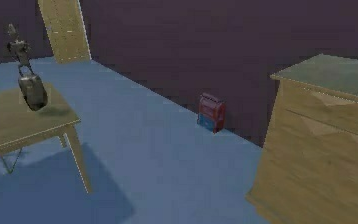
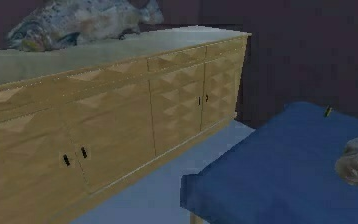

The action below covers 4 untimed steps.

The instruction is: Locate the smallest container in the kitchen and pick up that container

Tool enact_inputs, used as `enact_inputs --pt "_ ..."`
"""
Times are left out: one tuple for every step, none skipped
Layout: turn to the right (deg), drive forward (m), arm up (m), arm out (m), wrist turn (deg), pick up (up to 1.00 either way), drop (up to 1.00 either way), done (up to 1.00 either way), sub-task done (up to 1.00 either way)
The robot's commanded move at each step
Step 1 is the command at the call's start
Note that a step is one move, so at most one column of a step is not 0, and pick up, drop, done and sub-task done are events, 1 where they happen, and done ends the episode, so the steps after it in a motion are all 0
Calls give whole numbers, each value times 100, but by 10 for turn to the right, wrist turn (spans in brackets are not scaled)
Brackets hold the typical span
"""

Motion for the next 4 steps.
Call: enact_inputs --pt "0 100 0 0 0 0 0 0 0" --pt "0 35 0 0 0 0 0 0 0" --pt "-420 0 0 0 0 0 0 0 0" --pt "0 100 0 0 0 0 0 0 0"
